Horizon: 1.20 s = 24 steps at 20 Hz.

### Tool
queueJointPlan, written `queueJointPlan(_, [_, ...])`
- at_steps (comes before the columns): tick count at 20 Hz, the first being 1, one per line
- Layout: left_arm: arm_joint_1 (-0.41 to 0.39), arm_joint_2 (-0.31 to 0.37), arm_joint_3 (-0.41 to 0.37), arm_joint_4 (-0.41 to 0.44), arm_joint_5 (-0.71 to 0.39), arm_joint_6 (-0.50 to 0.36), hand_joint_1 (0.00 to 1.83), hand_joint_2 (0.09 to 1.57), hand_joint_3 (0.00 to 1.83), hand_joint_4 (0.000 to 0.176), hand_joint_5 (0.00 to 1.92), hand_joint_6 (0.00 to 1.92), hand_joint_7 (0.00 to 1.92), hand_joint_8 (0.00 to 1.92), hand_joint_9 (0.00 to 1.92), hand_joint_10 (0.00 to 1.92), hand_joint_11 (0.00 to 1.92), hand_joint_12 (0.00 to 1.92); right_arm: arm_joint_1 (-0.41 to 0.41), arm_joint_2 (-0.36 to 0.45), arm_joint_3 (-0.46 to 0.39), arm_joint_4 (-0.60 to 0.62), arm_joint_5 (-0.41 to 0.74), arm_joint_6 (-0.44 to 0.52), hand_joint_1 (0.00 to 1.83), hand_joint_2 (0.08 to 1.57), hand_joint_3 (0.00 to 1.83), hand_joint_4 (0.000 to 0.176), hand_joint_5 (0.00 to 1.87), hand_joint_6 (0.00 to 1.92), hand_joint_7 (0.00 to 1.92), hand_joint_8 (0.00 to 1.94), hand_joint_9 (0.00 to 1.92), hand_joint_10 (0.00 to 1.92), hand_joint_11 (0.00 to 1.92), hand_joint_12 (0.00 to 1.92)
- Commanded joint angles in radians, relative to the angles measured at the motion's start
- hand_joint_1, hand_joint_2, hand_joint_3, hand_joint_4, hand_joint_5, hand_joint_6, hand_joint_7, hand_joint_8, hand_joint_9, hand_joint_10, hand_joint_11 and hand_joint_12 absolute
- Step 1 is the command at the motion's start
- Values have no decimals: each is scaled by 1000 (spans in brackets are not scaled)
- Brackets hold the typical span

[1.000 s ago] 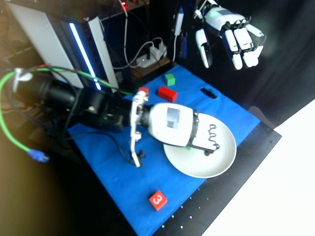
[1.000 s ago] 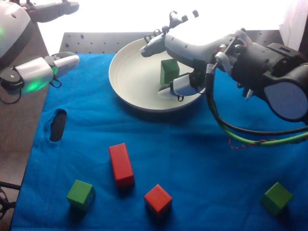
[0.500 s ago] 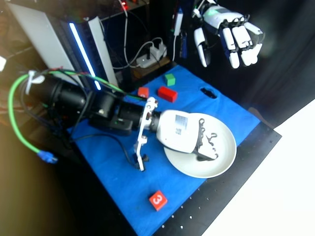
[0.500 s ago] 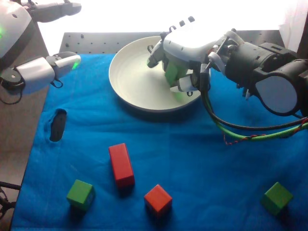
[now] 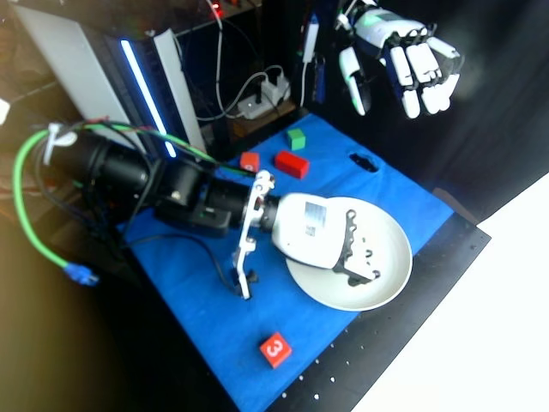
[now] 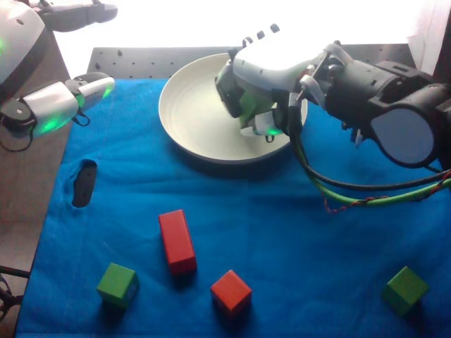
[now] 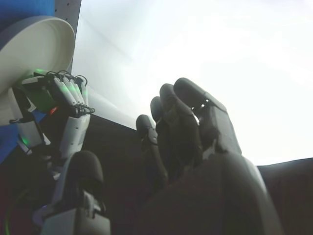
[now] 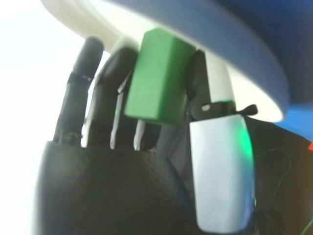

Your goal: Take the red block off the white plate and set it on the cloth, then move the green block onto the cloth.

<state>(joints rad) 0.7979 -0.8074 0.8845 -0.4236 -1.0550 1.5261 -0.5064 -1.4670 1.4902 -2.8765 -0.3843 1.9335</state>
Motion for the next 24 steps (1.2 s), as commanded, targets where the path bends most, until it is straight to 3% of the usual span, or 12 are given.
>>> queueJointPlan(1, [-4, 4, 2, 19, -118, 4, 677, 1191, 0, 87, 556, 16, 494, 9, 441, 153, 0, 1360, 19, 12, -4, -10, -136, -3, 1365, 1147, 1, 0, 890, 1154, 924, 972, 805, 1343, 538, 1350])
queueJointPlan(2, [-3, 4, 2, 17, -117, 4, 674, 1193, 0, 89, 555, 15, 495, 8, 434, 161, 0, 1350, 19, 24, -16, -10, -146, -1, 1366, 1142, 0, 0, 906, 1114, 935, 974, 813, 1336, 547, 1395])
queueJointPlan(3, [-2, 4, 2, 14, -116, 4, 675, 1194, 0, 94, 556, 14, 490, 5, 414, 160, 0, 1283, 19, 41, -32, -10, -165, 3, 1256, 1116, 0, 0, 972, 1025, 986, 959, 835, 938, 496, 1429])
queueJointPlan(4, [-1, 4, 2, 12, -116, 4, 663, 1194, 1, 103, 558, 14, 493, 6, 412, 164, 0, 1268, 19, 58, -49, -10, -181, 5, 1236, 1108, 0, 7, 976, 1009, 1019, 941, 904, 786, 538, 1473])
queueJointPlan(6, [0, 4, 2, 10, -114, 4, 645, 1192, 0, 117, 550, 10, 478, 3, 389, 159, 0, 1207, 19, 81, -73, -10, -205, 5, 1230, 1111, 1, 11, 970, 1006, 1009, 977, 930, 775, 607, 1496])
queueJointPlan(7, [1, 4, 2, 8, -112, 4, 644, 1189, 0, 108, 559, 14, 473, 1, 372, 157, 0, 1175, 19, 97, -90, -12, -220, 5, 1369, 1134, 3, 0, 923, 935, 921, 1095, 858, 1354, 714, 1579])
queueJointPlan(9, [2, 6, 0, 8, -112, 4, 637, 1188, 0, 111, 560, 14, 460, 0, 347, 144, 0, 1126, 19, 135, -132, -24, -255, 5, 1368, 1161, 2, 0, 874, 974, 891, 1177, 784, 1470, 631, 1676])
queueJointPlan(12, [8, 12, -6, 8, -119, 4, 681, 1185, 0, 98, 572, 17, 469, 4, 371, 156, 0, 1216, 18, 200, -205, -52, -315, 7, 1360, 1167, 1, 0, 874, 1200, 909, 1055, 715, 1426, 467, 1565])
queueJointPlan(16, [23, 24, -17, 0, -138, 4, 666, 1188, 0, 91, 570, 11, 464, 0, 331, 225, 0, 1229, 6, 297, -300, -111, -434, 73, 1377, 1122, 0, 0, 884, 1173, 1034, 861, 872, 1232, 713, 1458])
queueJointPlan(21, [41, 37, -31, -8, -157, 4, 691, 1173, 0, 103, 579, 7, 497, 1, 296, 344, 0, 1274, -76, 397, -417, -135, -565, 97, 1379, 1123, 0, 0, 874, 1101, 1018, 996, 878, 1273, 768, 1638])
queueJointPlan(22, [45, 40, -33, -9, -160, 4, 705, 1173, 0, 80, 589, 10, 511, 7, 306, 346, 0, 1271, -92, 413, -437, -135, -587, 97, 1380, 1126, 0, 0, 876, 1023, 1002, 1059, 877, 1313, 823, 1673])
queueJointPlan(24, [53, 44, -37, -14, -167, 4, 706, 1171, 0, 82, 586, 5, 507, 1, 317, 305, 0, 1236, -120, 438, -469, -135, -621, 97, 1291, 1128, 0, 0, 891, 960, 1026, 1161, 1000, 1391, 889, 1743])
